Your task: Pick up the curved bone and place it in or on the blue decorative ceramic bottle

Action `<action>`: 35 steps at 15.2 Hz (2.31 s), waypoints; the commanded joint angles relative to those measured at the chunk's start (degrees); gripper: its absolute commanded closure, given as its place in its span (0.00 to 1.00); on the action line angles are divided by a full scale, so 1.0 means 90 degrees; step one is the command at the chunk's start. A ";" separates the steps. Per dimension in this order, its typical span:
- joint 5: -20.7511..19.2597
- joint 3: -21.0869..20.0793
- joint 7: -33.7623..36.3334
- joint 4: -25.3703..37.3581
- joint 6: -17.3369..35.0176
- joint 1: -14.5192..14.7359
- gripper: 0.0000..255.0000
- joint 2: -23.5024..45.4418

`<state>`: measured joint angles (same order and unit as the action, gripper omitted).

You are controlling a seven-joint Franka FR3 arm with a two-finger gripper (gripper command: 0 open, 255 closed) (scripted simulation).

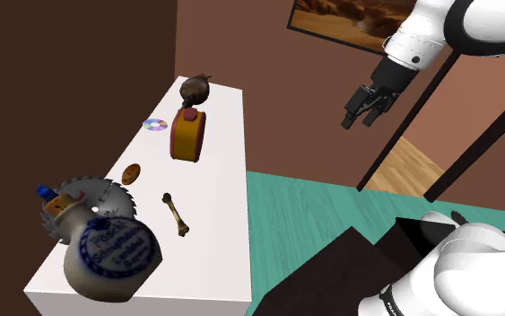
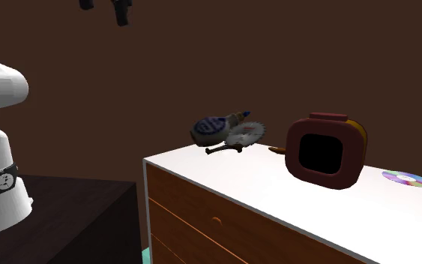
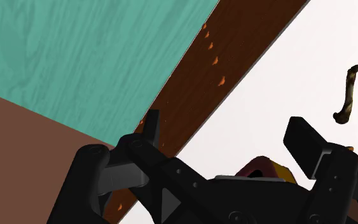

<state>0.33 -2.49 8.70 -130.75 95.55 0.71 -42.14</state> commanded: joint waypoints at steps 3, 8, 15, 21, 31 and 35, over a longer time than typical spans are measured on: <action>0.0101 -0.0166 0.0150 -0.0213 0.0363 0.0075 0.00 0.0123; 0.0325 -0.0593 0.0521 -0.0613 0.1291 0.0261 0.00 0.0577; 0.0502 -0.1228 0.1060 -0.0834 0.2603 0.0465 0.00 0.1553; 0.0393 -0.1788 0.1619 -0.0699 0.3668 0.0552 0.00 0.2664; -0.0823 -0.2526 0.3069 0.0196 0.5025 0.0666 0.00 0.4945; -0.1606 -0.2521 0.3776 0.0796 0.5316 0.0945 0.00 0.5937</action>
<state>-12.27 -25.09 40.69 -124.86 142.79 8.32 9.20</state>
